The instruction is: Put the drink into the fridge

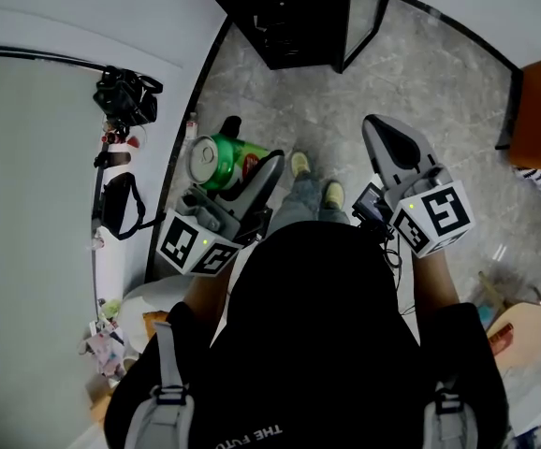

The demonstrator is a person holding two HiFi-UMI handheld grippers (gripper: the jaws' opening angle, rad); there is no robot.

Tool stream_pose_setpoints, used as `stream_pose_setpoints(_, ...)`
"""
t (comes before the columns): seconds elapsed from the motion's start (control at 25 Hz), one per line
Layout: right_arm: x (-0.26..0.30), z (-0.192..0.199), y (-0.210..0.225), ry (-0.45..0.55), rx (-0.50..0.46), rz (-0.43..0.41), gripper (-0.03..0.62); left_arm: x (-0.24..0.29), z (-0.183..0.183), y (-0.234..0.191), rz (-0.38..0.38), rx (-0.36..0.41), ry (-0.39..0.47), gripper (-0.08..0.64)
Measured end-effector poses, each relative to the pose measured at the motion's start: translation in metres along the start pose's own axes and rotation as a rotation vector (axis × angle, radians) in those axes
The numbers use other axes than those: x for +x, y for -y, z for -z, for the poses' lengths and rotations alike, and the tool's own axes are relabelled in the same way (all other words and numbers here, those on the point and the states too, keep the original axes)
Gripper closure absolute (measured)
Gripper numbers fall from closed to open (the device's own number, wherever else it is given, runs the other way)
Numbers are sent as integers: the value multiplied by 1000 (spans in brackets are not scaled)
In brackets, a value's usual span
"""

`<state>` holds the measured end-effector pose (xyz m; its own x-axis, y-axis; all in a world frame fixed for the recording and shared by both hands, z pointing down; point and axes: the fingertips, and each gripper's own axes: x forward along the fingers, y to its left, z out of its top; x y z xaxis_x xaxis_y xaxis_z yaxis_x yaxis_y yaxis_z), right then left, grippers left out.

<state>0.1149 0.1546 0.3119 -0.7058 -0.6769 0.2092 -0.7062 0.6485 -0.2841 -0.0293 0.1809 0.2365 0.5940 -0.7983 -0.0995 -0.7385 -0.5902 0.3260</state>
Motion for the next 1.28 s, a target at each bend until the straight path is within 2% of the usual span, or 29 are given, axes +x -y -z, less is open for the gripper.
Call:
stream_pose_setpoints(0.16, 8, 0, 1, 5, -6, 8, 578, 0, 0, -9, 6, 12, 0, 218)
stream_pose_setpoints(0.32, 71, -10, 3, -24, -11, 10, 578, 13, -14, -71, 2, 0, -1, 218)
stream_pose_setpoints(0.4, 84, -14, 2, -28, -14, 13, 578, 15, -18, -85, 1, -6, 1, 218)
stream_pose_setpoints(0.64, 113, -27, 2, -34, -35, 20, 578, 24, -23, -113, 8, -3, 6, 218)
stream_pose_setpoints(0.92, 149, -40, -2, -35, -48, 19, 578, 32, -38, -142, 19, 38, 18, 218)
stream_pose_setpoints(1.28, 171, -45, 4, -44, -52, 46, 578, 44, -45, -167, 38, 46, 24, 218)
